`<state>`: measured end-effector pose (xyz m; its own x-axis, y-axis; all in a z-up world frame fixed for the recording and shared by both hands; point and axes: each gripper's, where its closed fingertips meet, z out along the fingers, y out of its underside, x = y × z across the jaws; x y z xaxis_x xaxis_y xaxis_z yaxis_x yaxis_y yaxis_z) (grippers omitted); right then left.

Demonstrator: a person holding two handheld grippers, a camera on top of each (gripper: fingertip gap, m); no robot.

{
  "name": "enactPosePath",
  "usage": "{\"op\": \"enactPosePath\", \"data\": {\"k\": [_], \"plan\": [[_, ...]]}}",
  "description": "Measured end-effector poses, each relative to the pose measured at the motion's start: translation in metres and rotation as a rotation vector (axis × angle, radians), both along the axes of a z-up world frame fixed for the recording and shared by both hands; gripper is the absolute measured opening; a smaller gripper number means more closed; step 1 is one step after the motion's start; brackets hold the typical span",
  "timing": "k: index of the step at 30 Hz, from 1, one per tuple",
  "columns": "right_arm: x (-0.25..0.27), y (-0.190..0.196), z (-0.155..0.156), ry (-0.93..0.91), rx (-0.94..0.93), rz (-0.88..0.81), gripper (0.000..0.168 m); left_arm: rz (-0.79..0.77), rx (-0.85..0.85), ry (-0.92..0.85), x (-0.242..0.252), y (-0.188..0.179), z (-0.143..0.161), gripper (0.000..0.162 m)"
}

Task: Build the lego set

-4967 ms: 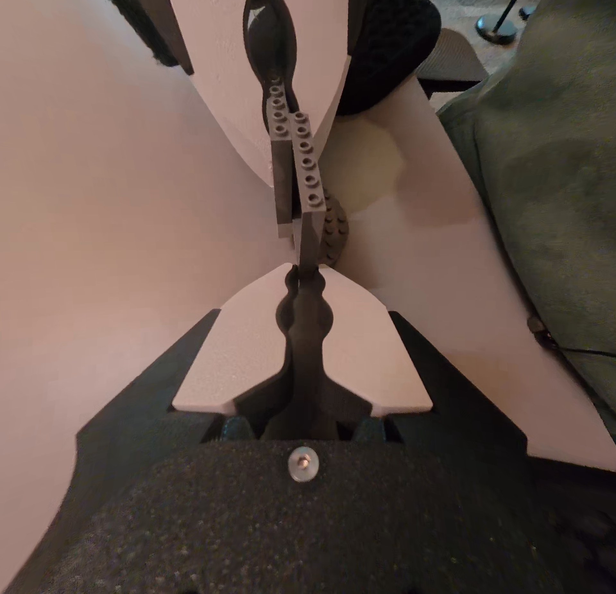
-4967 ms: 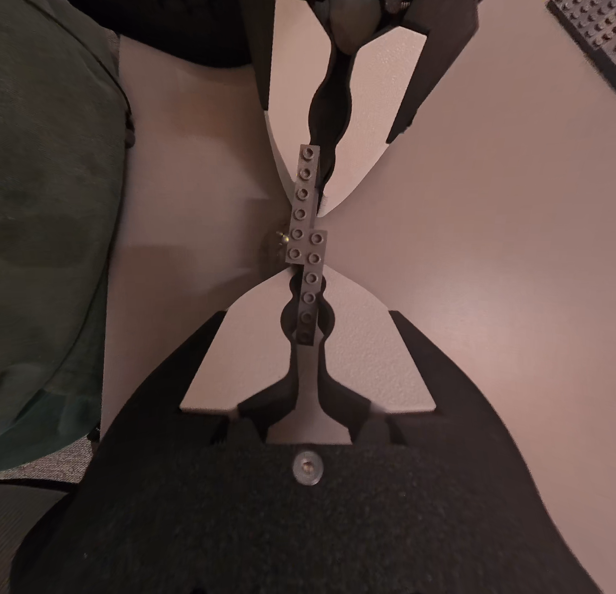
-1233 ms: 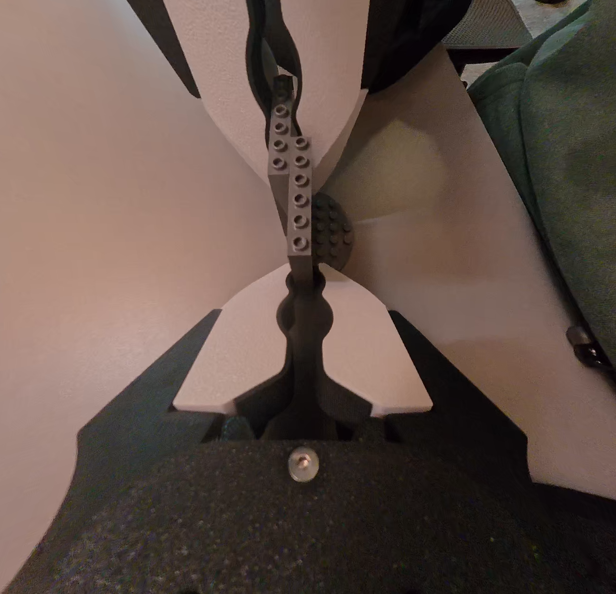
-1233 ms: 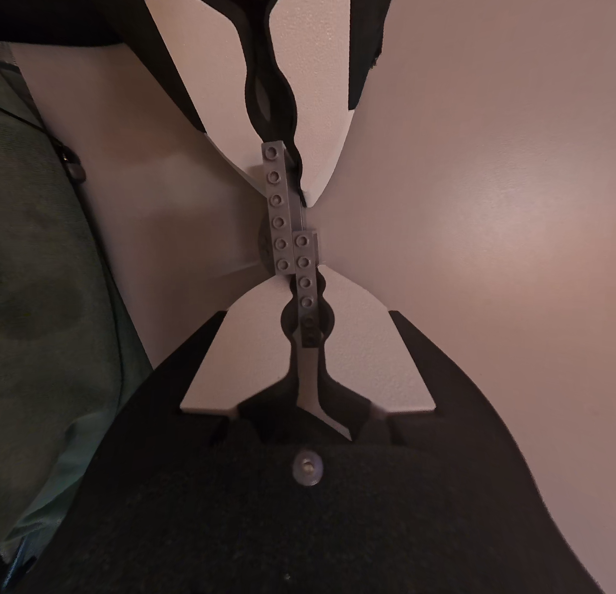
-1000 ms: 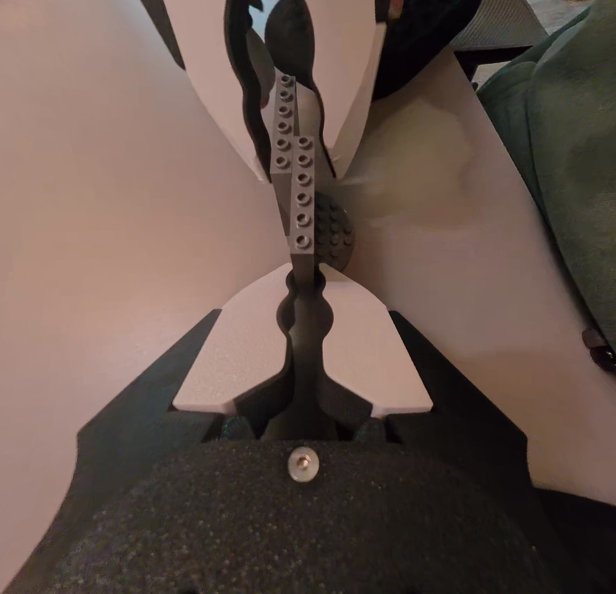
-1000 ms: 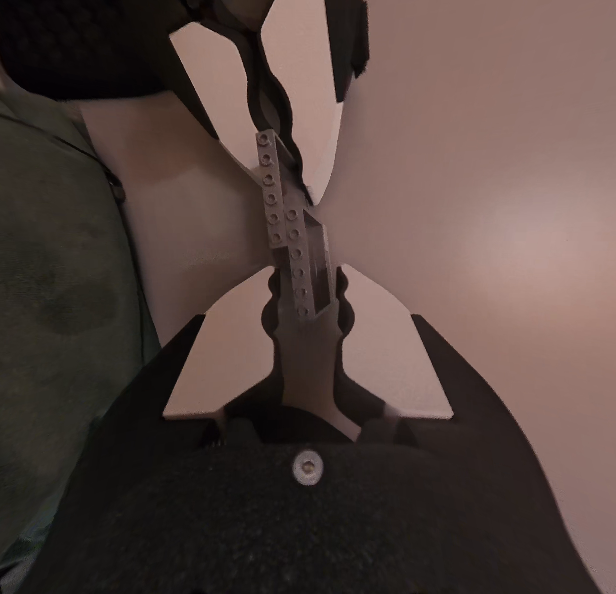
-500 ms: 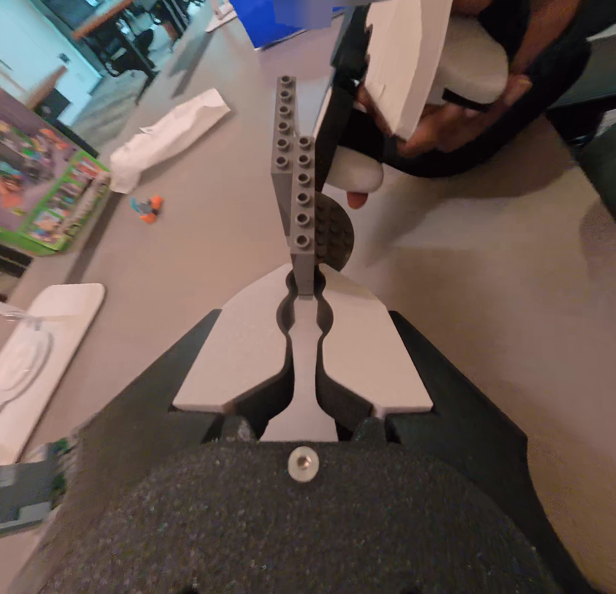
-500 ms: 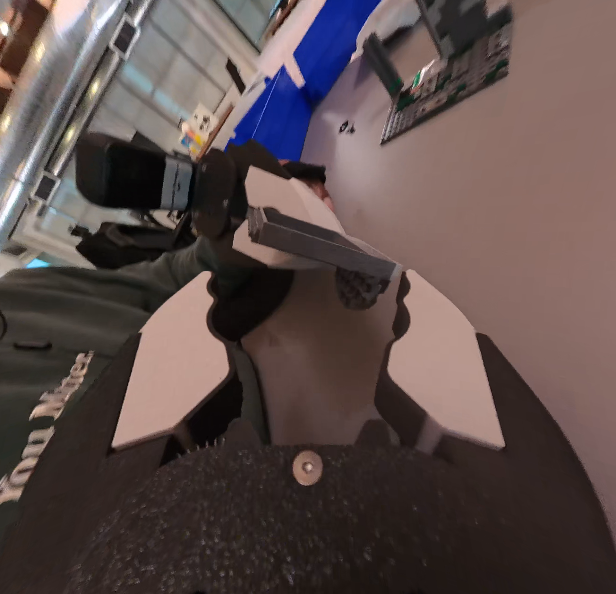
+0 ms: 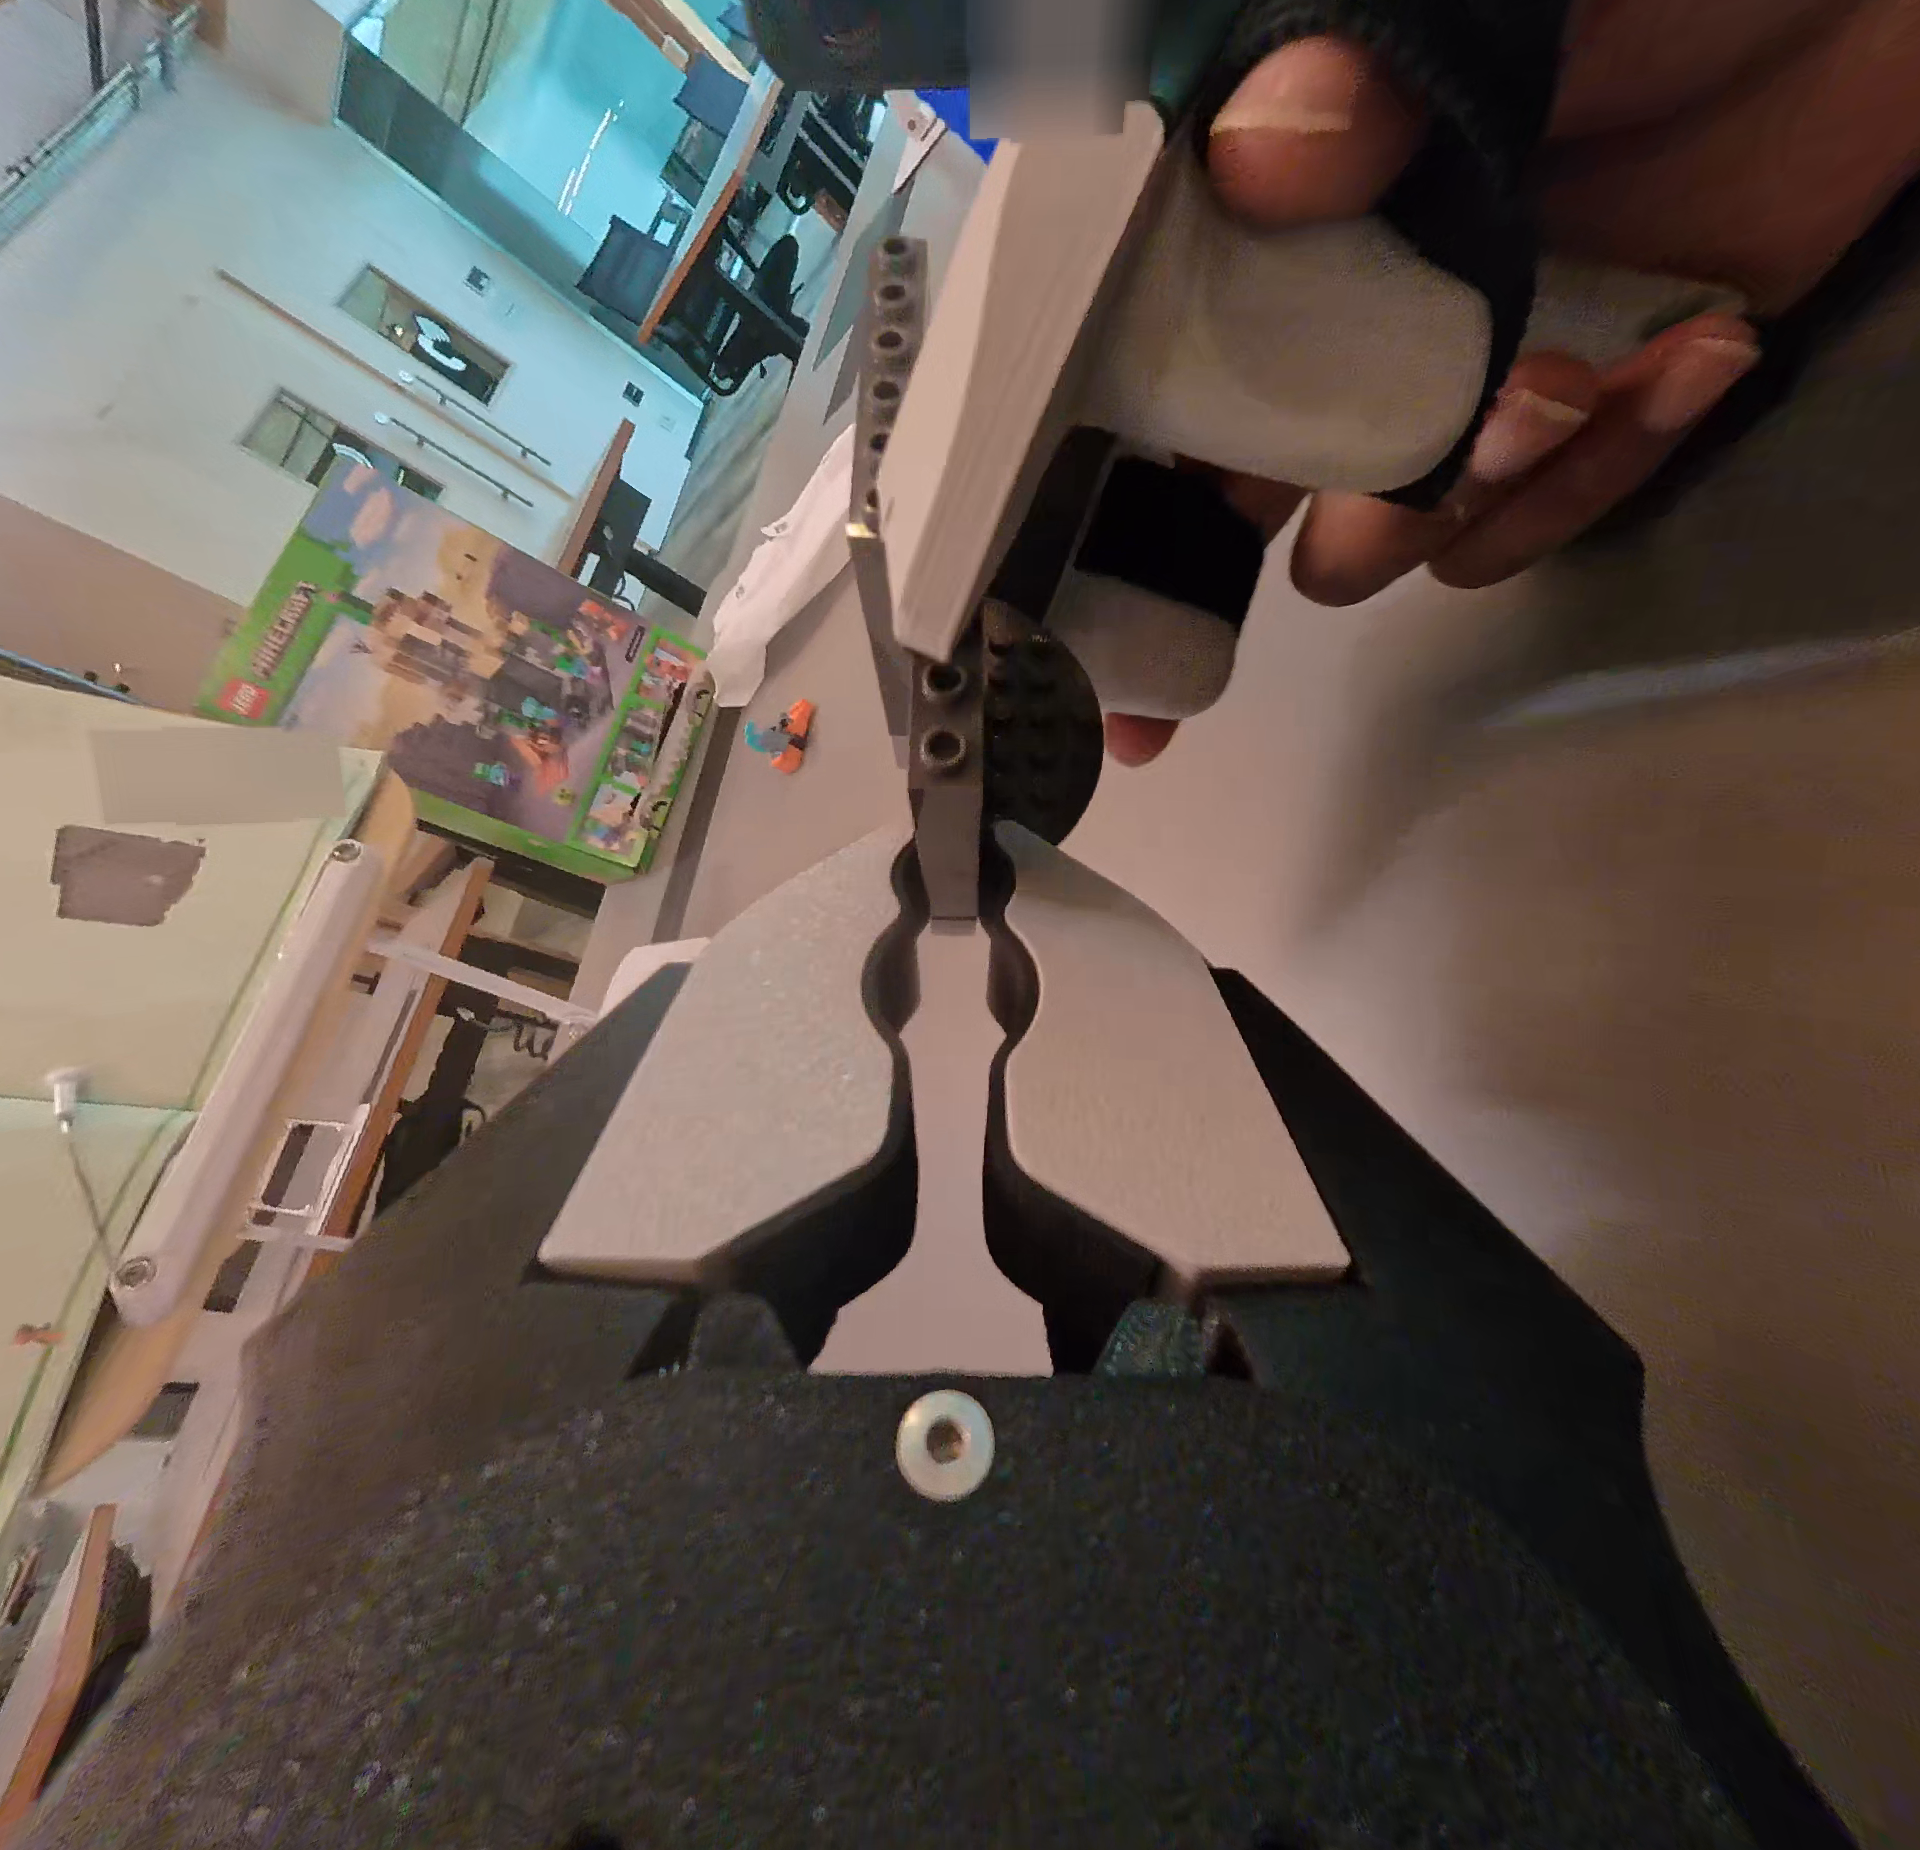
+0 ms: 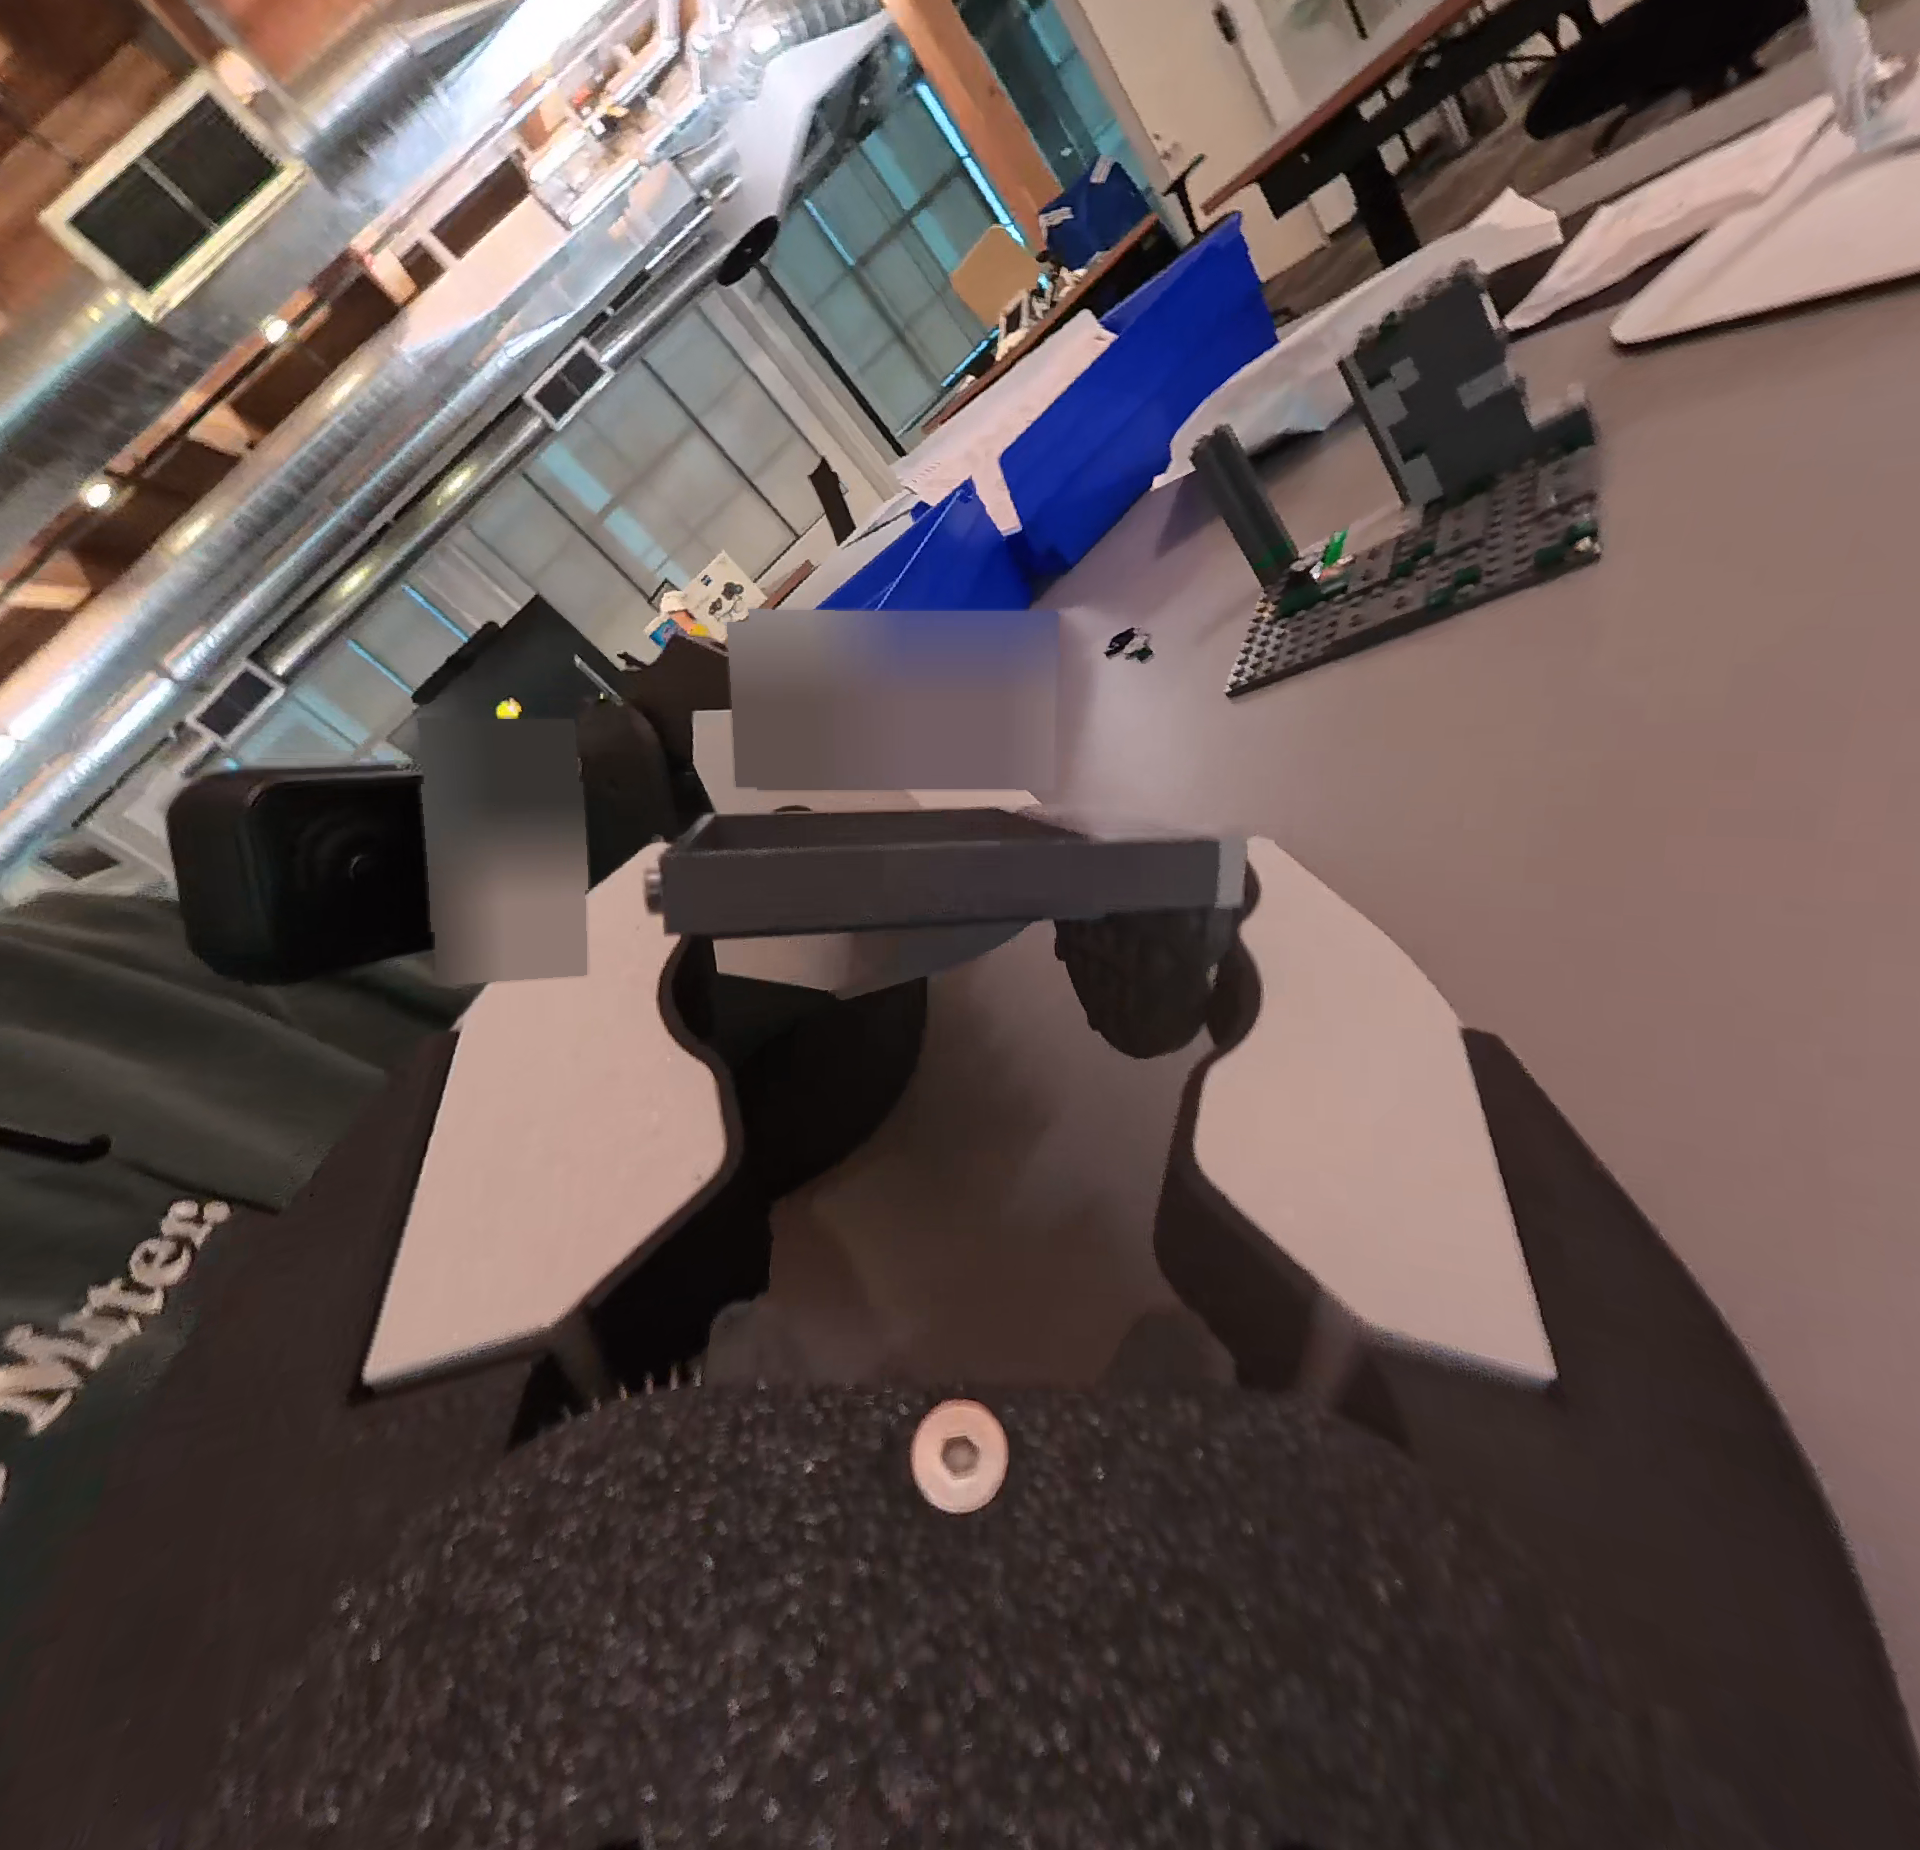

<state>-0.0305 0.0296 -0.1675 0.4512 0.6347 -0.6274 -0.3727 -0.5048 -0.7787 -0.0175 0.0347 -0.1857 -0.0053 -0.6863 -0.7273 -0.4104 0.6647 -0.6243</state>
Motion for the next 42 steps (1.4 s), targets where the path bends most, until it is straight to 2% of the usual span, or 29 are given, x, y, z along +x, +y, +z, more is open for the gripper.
{"op": "enactPosePath", "data": {"k": [7,11,12,24,26,32,34,37,42], "plan": [[-0.005,-0.011,0.009,-0.036,0.144,0.12,0.09,-0.03,0.079,-0.02,0.001,-0.008,0.007,0.008],[-0.007,-0.015,0.007,-0.05,0.16,0.154,0.088,-0.033,0.105,-0.012,-0.001,-0.008,0.006,0.008],[-0.008,-0.015,0.007,-0.048,0.159,0.162,0.083,-0.032,0.113,-0.008,-0.001,-0.008,0.006,0.008],[-0.009,-0.015,0.006,-0.049,0.142,0.18,0.083,-0.04,0.118,-0.007,-0.003,-0.008,0.005,0.008],[-0.009,-0.016,0.008,-0.037,0.135,0.185,0.085,-0.041,0.119,-0.015,-0.003,-0.008,0.007,0.008],[-0.006,-0.019,0.01,-0.028,0.095,0.2,0.106,-0.05,0.08,-0.005,-0.004,-0.007,0.004,0.008],[0.005,-0.022,0.007,-0.083,0.071,0.21,0.111,-0.061,0.066,0.02,-0.004,-0.007,-0.001,0.008],[0.028,-0.028,-0.001,-0.297,0.005,0.292,0.113,-0.092,0.044,0.067,-0.004,-0.01,-0.01,0.008],[0.034,-0.04,-0.007,-0.721,-0.154,0.63,0.117,-0.155,0.043,0.163,0.0,-0.023,-0.029,0.008]]}}
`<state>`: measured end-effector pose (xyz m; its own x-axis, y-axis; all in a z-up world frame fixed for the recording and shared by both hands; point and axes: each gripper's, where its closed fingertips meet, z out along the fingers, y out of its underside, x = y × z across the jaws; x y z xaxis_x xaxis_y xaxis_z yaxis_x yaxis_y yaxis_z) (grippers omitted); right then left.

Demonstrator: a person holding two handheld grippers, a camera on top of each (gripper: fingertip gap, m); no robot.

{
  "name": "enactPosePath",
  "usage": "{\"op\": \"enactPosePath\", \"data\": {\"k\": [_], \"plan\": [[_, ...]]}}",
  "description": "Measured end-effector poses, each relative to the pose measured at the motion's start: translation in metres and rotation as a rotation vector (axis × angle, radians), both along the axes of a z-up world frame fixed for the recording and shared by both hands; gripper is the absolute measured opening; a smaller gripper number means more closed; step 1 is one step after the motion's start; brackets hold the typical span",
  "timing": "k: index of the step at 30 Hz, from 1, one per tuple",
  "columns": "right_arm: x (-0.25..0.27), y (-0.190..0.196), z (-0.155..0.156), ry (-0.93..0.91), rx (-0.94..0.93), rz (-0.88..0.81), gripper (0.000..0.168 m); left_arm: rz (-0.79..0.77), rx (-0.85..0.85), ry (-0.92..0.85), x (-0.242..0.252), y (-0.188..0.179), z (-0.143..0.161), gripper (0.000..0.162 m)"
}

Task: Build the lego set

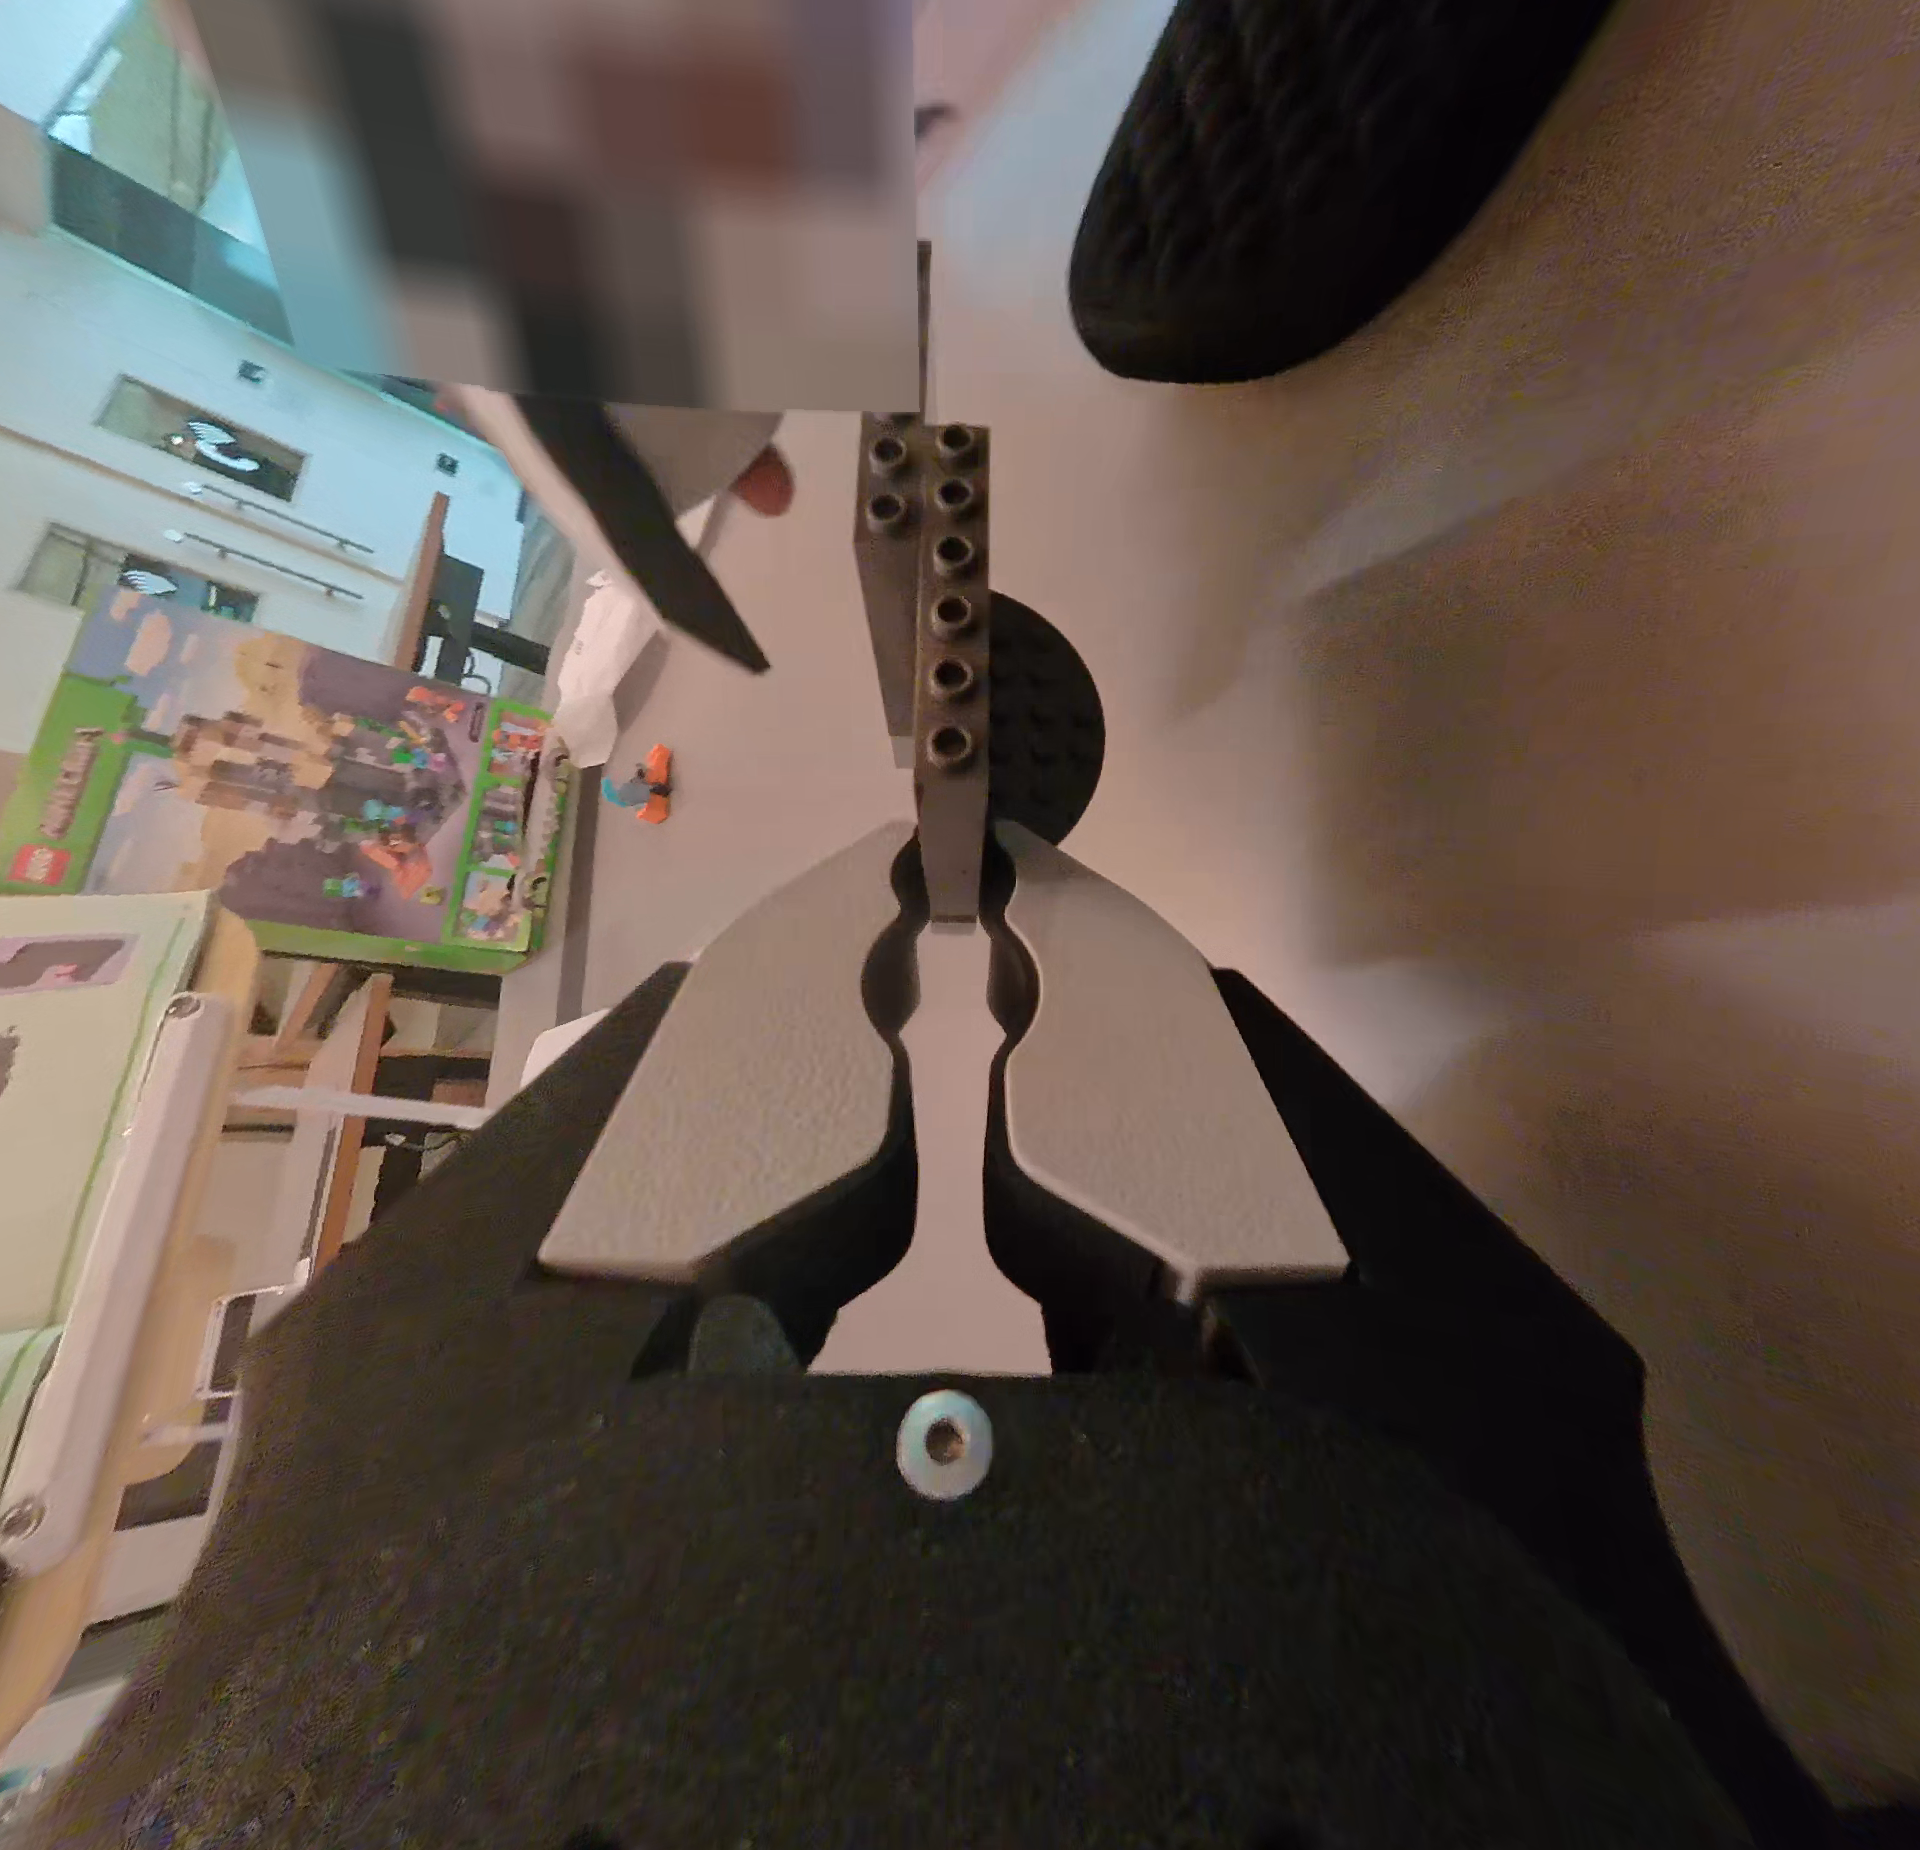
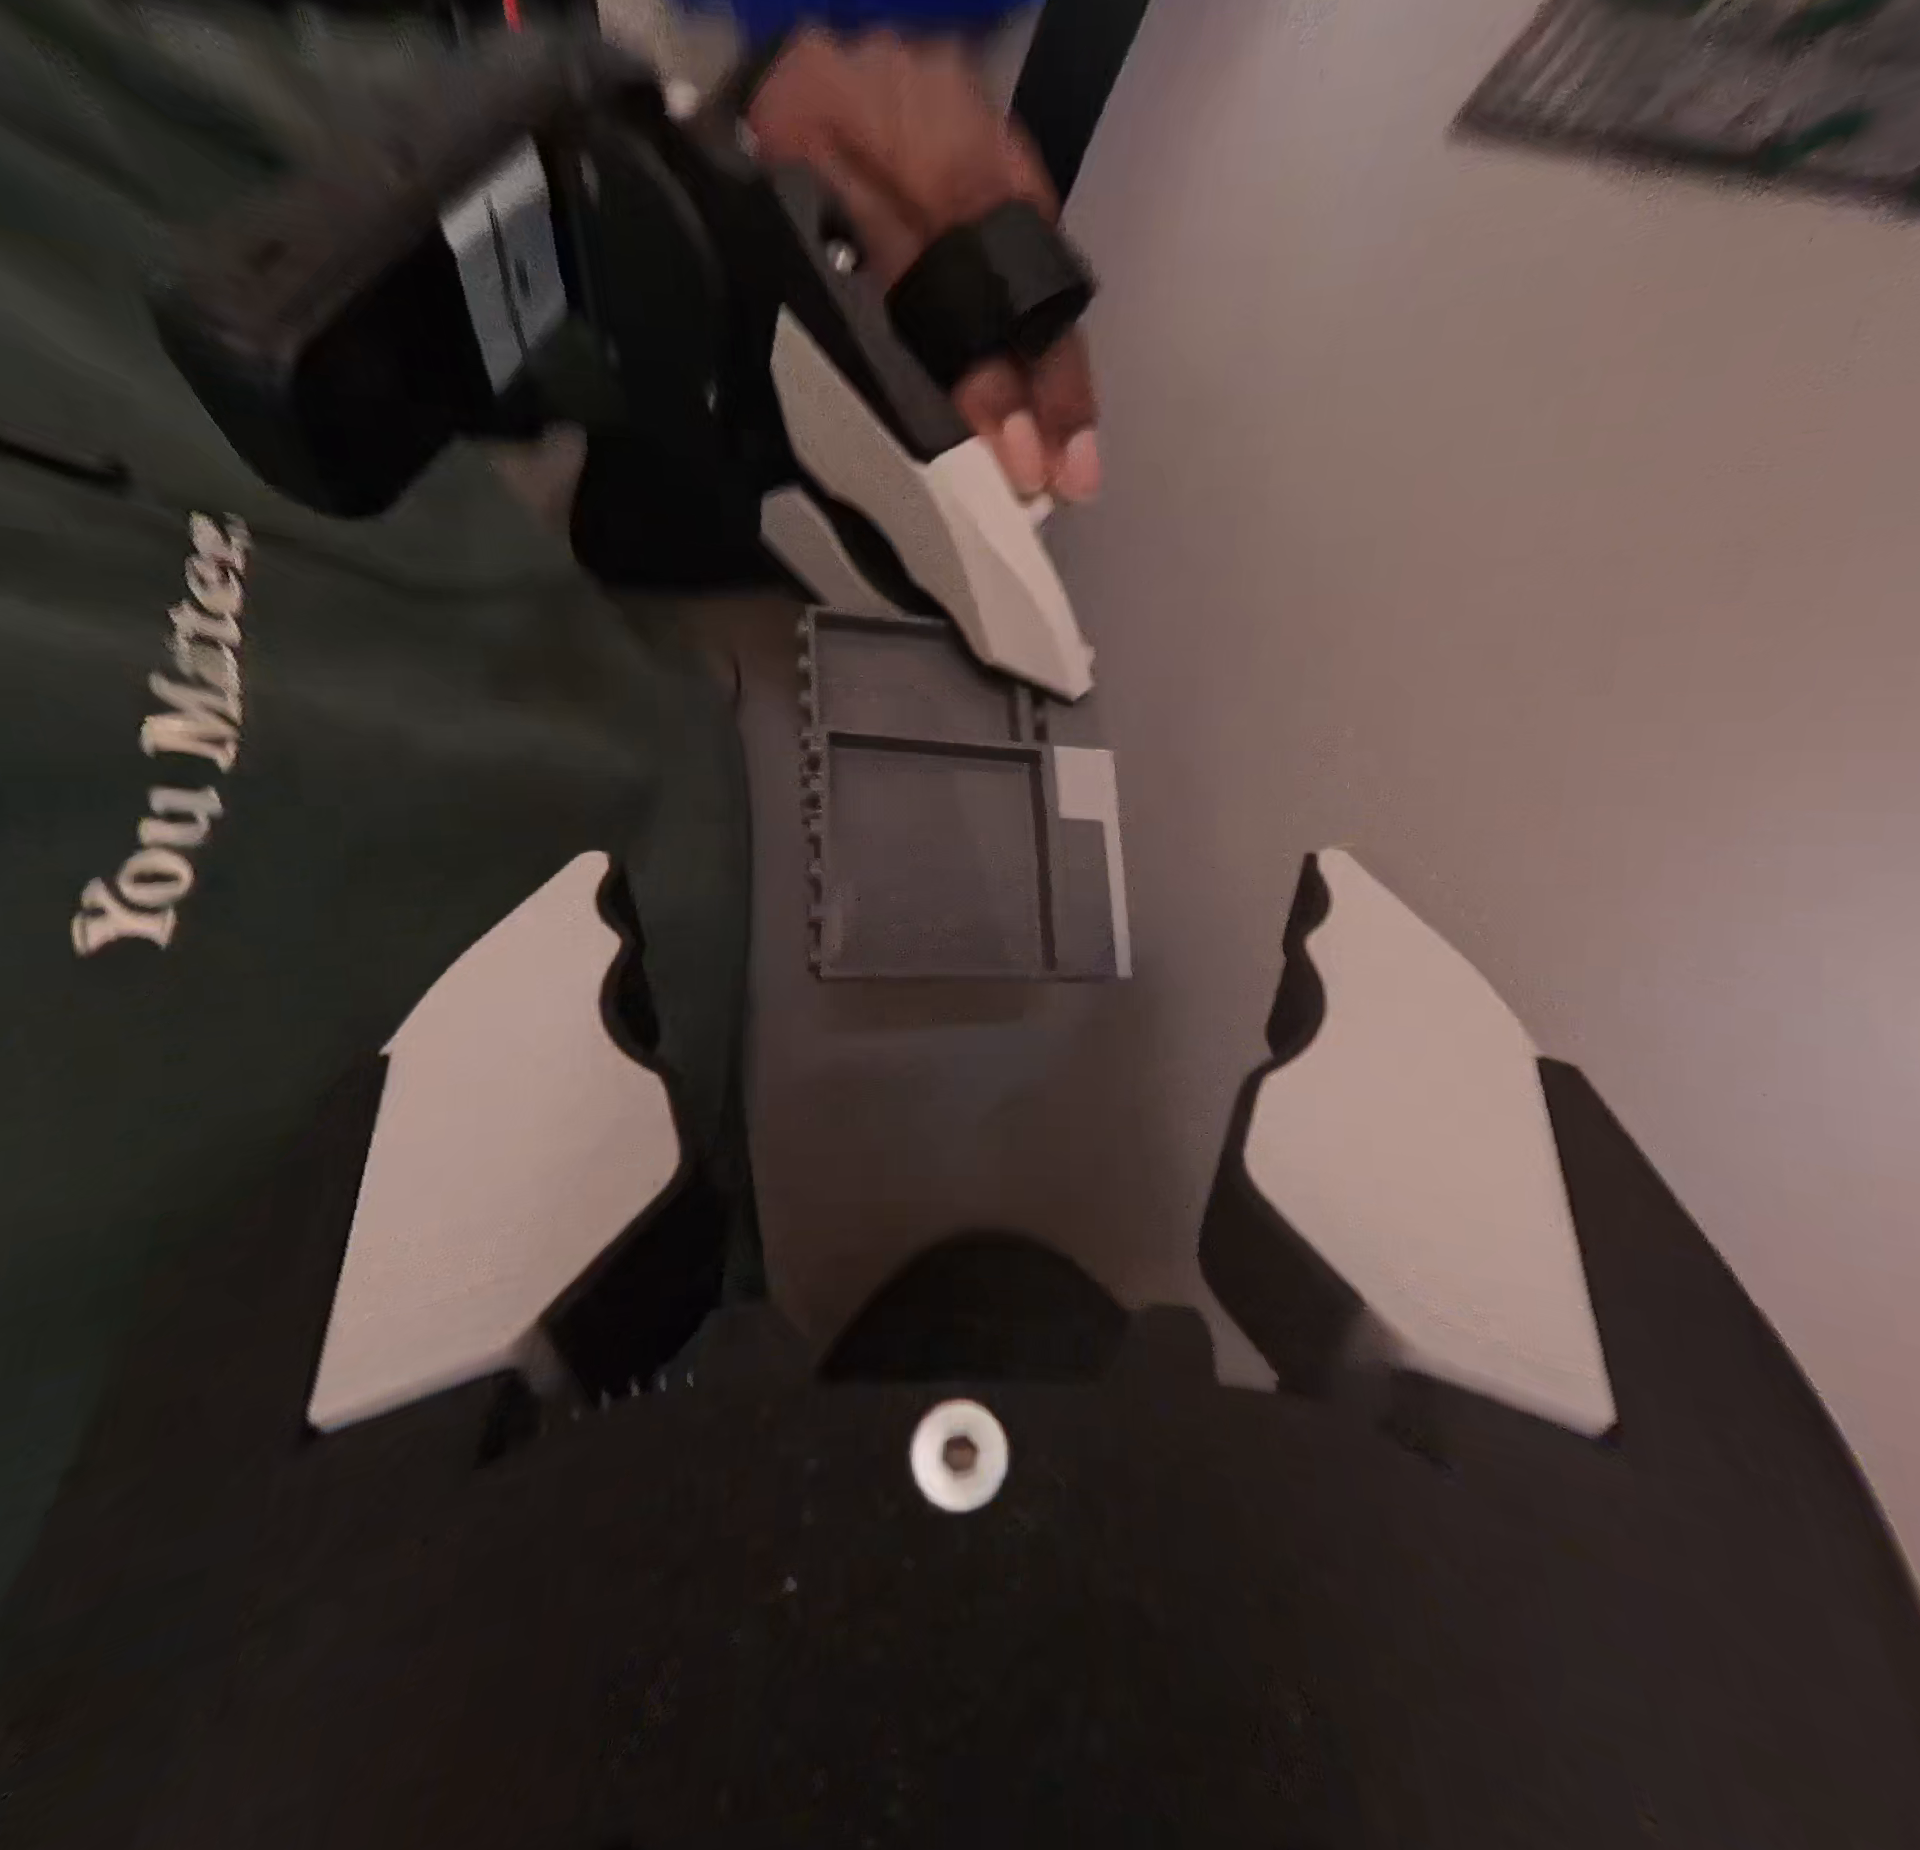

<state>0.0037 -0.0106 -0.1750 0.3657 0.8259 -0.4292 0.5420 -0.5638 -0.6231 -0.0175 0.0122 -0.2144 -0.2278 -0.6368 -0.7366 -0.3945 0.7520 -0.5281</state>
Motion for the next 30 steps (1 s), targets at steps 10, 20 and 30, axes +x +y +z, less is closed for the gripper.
{"op": "enactPosePath", "data": {"k": [10,20,30], "plan": [[-0.027,-0.021,-0.048,-0.443,-0.282,0.416,0.111,-0.02,0.04,0.081,-0.003,-0.009,-0.005,0.008],[-0.037,-0.022,-0.05,-0.408,-0.283,0.493,0.079,-0.014,0.069,0.102,-0.006,-0.008,-0.005,0.008],[-0.037,-0.025,-0.048,-0.39,-0.283,0.492,0.075,-0.03,0.075,0.092,-0.005,-0.012,-0.005,0.008]]}}
